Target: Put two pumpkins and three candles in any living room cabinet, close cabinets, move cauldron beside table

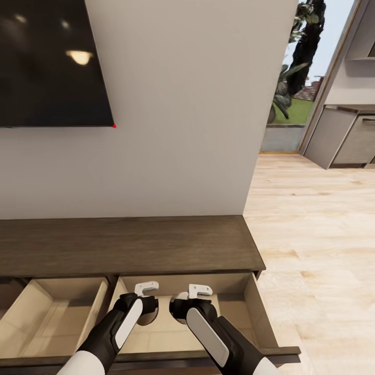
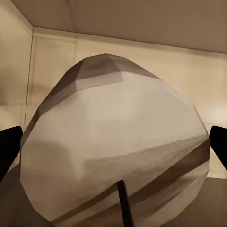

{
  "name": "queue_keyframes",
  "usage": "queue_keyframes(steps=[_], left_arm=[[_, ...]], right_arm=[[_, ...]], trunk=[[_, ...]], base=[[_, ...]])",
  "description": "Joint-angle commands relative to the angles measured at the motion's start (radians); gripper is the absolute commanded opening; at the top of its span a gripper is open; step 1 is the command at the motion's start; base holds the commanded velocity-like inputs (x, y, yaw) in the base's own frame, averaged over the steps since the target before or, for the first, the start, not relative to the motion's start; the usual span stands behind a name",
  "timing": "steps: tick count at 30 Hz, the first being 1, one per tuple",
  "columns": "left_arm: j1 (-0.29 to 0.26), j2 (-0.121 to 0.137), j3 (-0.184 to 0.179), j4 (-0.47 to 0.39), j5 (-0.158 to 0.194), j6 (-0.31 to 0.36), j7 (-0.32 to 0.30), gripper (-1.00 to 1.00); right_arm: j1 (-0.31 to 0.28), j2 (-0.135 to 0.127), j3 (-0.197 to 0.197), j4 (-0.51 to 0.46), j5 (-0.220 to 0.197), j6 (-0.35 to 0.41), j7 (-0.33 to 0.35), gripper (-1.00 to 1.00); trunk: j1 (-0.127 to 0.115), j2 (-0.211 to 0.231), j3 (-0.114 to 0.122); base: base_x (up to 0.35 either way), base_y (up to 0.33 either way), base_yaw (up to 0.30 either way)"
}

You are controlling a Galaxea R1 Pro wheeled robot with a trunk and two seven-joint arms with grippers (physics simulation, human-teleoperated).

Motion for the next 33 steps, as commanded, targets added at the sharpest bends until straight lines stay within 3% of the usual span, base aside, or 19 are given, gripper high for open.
queue_keyframes(steps=[1, 33], left_arm=[[-0.001, 0.0, -0.003, -0.001, 0.01, 0.001, 0.009, -1.0], [-0.001, 0.002, -0.003, -0.024, 0.005, 0.001, 0.015, -1.0]], right_arm=[[-0.001, 0.0, 0.002, -0.001, -0.009, -0.001, -0.009, -1.0], [-0.001, 0.004, 0.002, 0.009, -0.016, -0.001, -0.008, -1.0]], trunk=[[0.004, -0.008, -0.004], [0.126, -0.232, -0.104]], base=[[0.002, 0.0, 0.0], [0.0, 0.0, 0.0]])
